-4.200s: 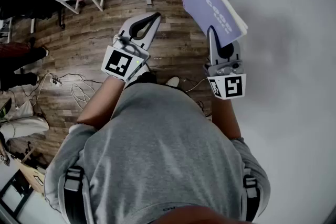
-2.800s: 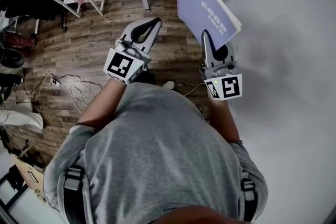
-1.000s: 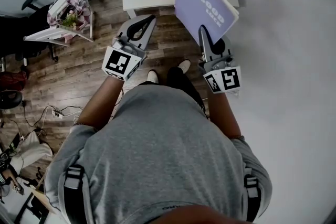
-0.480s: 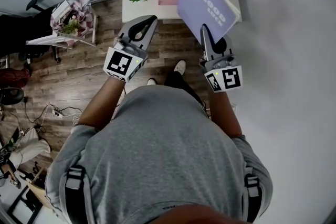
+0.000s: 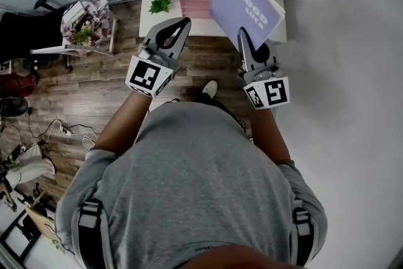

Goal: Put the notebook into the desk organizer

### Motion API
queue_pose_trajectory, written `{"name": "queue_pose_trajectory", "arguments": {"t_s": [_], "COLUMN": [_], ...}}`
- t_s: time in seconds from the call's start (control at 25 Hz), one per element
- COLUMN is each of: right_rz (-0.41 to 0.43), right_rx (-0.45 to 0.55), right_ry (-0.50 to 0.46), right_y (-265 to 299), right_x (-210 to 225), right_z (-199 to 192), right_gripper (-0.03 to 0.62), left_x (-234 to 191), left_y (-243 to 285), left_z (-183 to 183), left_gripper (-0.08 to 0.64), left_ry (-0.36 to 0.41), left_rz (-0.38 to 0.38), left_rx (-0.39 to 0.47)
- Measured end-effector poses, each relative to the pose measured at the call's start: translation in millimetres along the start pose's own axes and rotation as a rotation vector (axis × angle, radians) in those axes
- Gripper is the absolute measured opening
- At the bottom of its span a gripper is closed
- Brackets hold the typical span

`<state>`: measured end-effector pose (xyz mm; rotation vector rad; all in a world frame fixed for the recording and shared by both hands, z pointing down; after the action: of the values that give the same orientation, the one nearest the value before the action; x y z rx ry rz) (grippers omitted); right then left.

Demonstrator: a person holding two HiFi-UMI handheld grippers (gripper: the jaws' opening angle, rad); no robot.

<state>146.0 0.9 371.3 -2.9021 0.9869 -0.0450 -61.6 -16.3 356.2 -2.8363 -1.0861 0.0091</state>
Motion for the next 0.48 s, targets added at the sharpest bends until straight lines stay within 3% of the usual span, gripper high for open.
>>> {"name": "queue_pose_trajectory", "arguments": {"t_s": [0.24,0.48], "right_rz": [0.05,0.092], "right_rx": [0.008,0.015], "right_ry": [0.011,0.018], "right_y": [7,9], "right_x": [40,75], "right_z": [1,3], "right_gripper": [0.035,0.035], "left_x": [3,10], "left_y": [32,58], "left_z": [-2,-1], "left_gripper": [0.02,0.021], "left_ry": [-0.001,0.008], "left_rz": [0.066,0.122], "left_rx": [-0.044,-0.026]}}
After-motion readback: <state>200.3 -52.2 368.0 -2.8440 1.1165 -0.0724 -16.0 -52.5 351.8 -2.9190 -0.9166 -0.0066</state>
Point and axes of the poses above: the fingertips, and each gripper's own axes: y forward along the fingers, x to its right, z out of its top, the point moved 6 cm from there along -y, backward along the fingers
